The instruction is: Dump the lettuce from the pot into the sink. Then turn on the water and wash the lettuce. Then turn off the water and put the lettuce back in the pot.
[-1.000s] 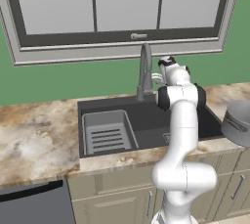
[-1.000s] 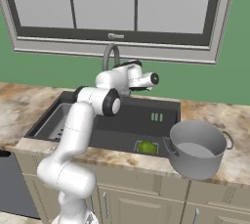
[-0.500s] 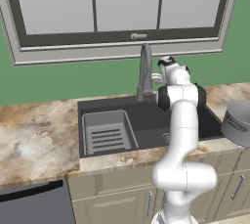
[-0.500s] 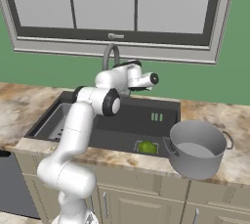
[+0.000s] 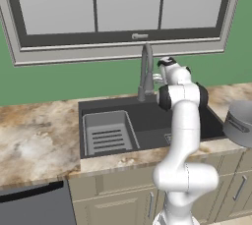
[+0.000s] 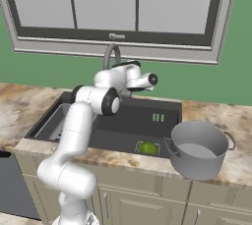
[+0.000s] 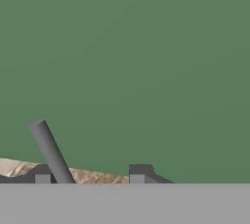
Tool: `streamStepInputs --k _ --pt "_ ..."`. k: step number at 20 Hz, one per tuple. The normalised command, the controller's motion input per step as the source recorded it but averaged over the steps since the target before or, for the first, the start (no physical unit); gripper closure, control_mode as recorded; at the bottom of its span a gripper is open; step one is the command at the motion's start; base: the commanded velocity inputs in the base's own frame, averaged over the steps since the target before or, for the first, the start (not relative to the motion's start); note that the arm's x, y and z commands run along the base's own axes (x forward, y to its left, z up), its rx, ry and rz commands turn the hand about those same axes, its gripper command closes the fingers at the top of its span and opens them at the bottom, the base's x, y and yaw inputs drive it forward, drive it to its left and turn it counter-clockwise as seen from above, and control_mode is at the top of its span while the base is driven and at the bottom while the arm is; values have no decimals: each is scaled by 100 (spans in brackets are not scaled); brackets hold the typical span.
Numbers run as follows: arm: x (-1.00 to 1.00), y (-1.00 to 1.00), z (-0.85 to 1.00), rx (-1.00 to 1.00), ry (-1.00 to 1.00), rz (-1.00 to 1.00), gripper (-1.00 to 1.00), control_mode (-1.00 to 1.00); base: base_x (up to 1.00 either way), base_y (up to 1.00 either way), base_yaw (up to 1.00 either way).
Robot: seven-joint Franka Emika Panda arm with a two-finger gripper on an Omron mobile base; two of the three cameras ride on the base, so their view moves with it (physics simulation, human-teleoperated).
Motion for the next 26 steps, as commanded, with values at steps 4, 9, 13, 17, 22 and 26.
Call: streamStepInputs --k 4,9,13,17,22,26 --pt "0 -73 0 -2 0 -13 100 -100 0 0 0" --pt "0 -75 -1 0 0 -13 100 -100 0 0 0" --pt "0 -80 -2 0 0 -13 100 -100 0 0 0" --pt "0 -79 -1 0 0 -12 100 -100 0 0 0" --pt "0 -45 -1 0 0 -7 100 -100 0 0 0" --pt "0 -13 0 6 3 0 100 -100 0 0 0"
